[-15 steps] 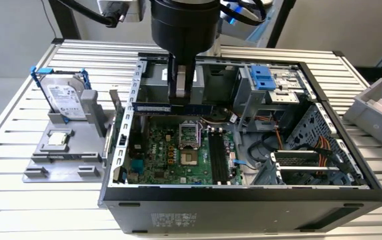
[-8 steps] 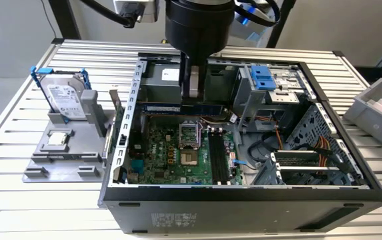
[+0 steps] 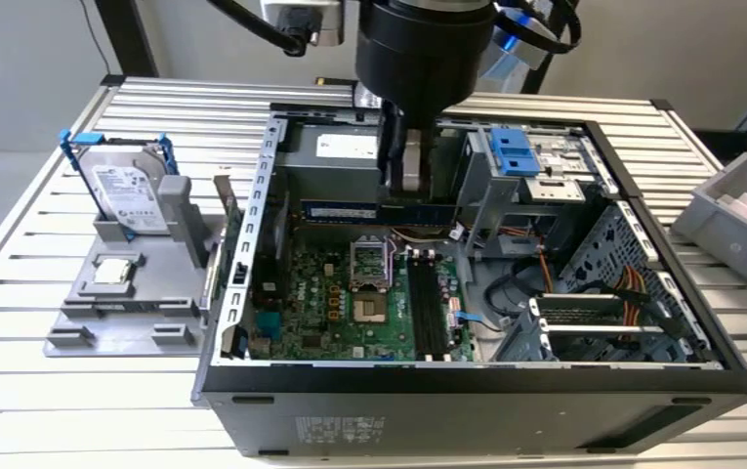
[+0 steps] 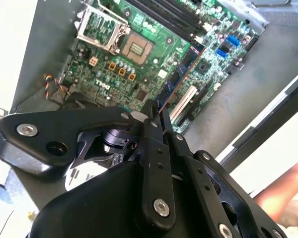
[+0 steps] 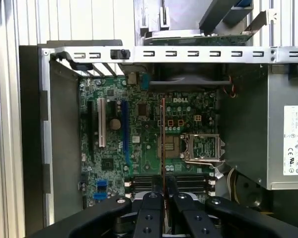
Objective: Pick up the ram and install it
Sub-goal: 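Pick up the ram and move it above insertion slot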
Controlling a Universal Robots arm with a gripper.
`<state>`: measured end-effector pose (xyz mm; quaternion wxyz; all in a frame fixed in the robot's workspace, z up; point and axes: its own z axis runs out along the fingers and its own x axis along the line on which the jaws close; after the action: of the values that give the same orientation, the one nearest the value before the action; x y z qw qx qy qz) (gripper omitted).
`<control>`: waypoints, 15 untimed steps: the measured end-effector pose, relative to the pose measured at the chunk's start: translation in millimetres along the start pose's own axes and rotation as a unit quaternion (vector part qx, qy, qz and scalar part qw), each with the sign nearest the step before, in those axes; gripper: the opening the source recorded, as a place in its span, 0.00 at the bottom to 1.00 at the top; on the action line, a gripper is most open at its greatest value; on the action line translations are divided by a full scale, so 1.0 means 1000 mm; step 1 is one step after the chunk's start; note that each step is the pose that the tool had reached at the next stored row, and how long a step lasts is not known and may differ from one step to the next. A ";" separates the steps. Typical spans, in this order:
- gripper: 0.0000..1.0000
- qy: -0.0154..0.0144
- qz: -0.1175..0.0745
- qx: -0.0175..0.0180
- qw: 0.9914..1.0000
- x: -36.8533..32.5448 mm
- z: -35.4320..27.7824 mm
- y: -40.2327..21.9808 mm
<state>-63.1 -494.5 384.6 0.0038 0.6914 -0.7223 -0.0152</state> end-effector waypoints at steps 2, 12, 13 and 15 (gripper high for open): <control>0.00 0.000 0.000 0.000 1.000 -0.0002 -0.0001 -0.0046; 0.00 0.000 0.000 0.000 1.000 -0.0011 -0.0007 -0.0264; 0.00 0.000 0.000 0.000 1.000 -0.0012 -0.0008 -0.0283; 0.00 0.000 0.000 0.000 1.000 -0.0014 -0.0009 -0.0321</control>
<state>-30.9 -494.5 384.6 0.0038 0.6914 -0.7223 -0.0152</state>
